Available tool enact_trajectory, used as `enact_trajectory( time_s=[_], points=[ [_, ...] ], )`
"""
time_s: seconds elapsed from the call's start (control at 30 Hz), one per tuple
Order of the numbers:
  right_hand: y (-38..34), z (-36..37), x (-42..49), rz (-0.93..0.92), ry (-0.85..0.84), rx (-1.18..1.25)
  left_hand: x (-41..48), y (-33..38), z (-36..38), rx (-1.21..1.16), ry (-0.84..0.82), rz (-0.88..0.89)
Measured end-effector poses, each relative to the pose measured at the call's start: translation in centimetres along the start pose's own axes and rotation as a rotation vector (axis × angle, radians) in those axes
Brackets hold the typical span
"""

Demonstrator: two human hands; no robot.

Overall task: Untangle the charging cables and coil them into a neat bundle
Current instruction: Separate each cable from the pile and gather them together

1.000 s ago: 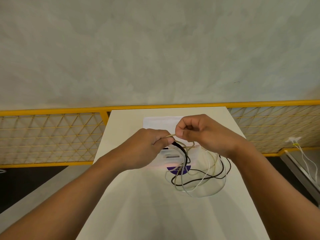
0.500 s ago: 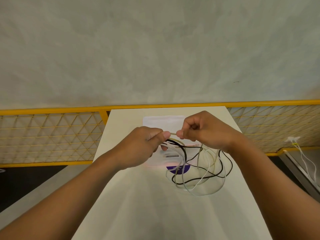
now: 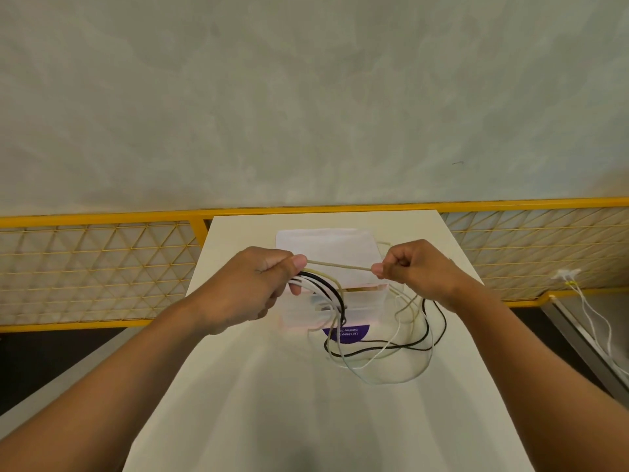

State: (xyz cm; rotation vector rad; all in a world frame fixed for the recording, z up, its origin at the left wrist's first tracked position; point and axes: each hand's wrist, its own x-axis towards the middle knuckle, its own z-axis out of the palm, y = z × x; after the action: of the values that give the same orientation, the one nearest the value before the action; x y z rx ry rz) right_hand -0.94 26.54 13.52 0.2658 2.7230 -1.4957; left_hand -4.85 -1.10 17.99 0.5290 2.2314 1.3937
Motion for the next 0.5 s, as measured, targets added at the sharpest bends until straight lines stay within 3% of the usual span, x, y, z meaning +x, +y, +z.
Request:
enact_trajectory(
  time_s=[0.17,0.33,0.5],
  points=[
    [0.8,1.1,0.5,0.015,-0.001,0.025,0.1,-0.1,0.6,0.001,-0.013,-0.021],
    [-1.1,0.8,0.1,-0.019,-0.128,0.122,0.2,0.2,-0.2,-0.018,0.009,-0.001],
    [-1.4,0.7,0.5,-0.041,-0.045,0.166,0.0,0.2,-0.7,-0.054,0.044,0.008]
  ],
)
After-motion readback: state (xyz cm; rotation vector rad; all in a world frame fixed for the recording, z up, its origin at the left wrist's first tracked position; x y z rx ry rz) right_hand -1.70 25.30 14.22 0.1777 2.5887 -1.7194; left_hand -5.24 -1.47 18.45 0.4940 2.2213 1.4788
